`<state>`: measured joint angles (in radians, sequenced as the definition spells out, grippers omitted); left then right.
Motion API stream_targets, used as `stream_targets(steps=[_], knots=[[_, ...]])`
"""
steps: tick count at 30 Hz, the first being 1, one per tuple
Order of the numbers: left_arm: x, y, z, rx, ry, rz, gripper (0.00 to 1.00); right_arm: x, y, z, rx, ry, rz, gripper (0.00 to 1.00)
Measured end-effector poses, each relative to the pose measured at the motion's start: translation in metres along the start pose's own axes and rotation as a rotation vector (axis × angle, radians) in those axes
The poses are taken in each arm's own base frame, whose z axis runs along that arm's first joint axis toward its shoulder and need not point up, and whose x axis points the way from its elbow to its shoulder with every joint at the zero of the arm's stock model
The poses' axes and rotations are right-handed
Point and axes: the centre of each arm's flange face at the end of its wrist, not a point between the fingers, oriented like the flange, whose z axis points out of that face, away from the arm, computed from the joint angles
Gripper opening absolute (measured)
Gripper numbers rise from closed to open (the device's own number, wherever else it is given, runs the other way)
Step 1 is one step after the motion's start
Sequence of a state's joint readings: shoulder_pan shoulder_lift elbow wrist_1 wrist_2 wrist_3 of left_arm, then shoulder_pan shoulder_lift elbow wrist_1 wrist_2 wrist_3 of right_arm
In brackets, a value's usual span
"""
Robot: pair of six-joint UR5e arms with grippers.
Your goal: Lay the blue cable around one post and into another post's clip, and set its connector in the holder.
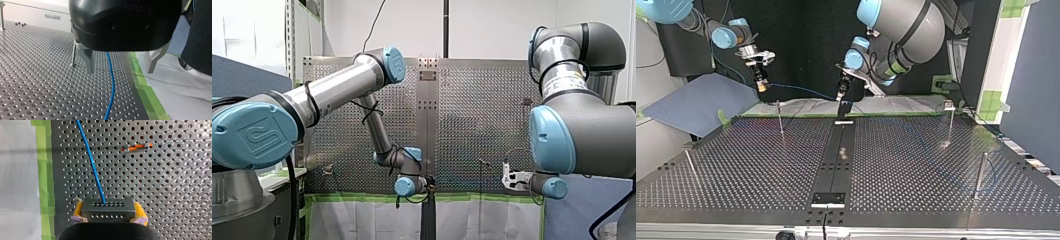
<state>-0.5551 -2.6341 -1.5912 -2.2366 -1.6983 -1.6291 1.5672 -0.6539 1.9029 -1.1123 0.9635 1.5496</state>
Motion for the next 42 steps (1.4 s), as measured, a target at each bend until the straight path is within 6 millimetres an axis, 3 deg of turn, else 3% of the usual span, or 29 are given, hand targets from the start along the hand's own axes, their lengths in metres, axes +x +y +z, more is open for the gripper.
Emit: stream_targets(steps=[19,31,42], knots=[[-0.007,0.003,0.009,-0.038,-0.025,-0.015,0.99,0.0,0.0,0.0,0.0,0.0,0.0,0.0],[-0.025,0.008,0.027,-0.136,-0.084,-0.029,0.99,0.0,0.0,0.0,0.0,-0.004,-0.002,0.0],[-0.025,0.008,0.026,-0.149,-0.069,-0.021,0.99,0.0,0.0,0.0,0.0,-0.003,-0.003,0.0]])
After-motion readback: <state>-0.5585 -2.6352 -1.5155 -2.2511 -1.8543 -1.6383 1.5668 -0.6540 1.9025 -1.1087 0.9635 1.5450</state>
